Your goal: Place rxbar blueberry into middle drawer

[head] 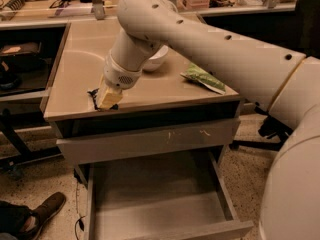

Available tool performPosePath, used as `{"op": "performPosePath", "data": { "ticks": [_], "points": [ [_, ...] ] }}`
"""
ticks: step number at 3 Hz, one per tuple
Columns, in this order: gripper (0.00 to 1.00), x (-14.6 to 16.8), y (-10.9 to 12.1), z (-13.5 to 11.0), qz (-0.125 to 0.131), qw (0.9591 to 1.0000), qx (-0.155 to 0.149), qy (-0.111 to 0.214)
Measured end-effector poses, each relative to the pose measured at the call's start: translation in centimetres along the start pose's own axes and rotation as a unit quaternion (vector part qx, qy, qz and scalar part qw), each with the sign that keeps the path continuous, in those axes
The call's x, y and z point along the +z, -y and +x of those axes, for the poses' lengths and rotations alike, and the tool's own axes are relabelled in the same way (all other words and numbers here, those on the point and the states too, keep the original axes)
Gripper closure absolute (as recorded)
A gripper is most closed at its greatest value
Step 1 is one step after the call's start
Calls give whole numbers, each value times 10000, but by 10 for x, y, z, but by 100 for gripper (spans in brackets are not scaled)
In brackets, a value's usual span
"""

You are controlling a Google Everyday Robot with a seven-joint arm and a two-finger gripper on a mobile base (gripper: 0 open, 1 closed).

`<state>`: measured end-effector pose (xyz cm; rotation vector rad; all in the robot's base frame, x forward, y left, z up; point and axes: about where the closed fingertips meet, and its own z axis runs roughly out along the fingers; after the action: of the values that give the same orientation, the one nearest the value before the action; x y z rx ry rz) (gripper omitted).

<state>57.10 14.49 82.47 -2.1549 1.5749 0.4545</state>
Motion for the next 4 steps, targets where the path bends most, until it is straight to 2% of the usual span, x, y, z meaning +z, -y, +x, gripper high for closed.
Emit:
{"op": "performPosePath", "data": {
  "ticks": [1,2,3,4],
  "points": [
    [100,-2,0,-1,0,10000,0,0],
    [100,-2,-29,-2,-25,9998,192,10],
    [100,-7,-87,-7,-20,9983,573,50],
    [100,-9,-138,-11,-46,9964,826,181]
  ]
}}
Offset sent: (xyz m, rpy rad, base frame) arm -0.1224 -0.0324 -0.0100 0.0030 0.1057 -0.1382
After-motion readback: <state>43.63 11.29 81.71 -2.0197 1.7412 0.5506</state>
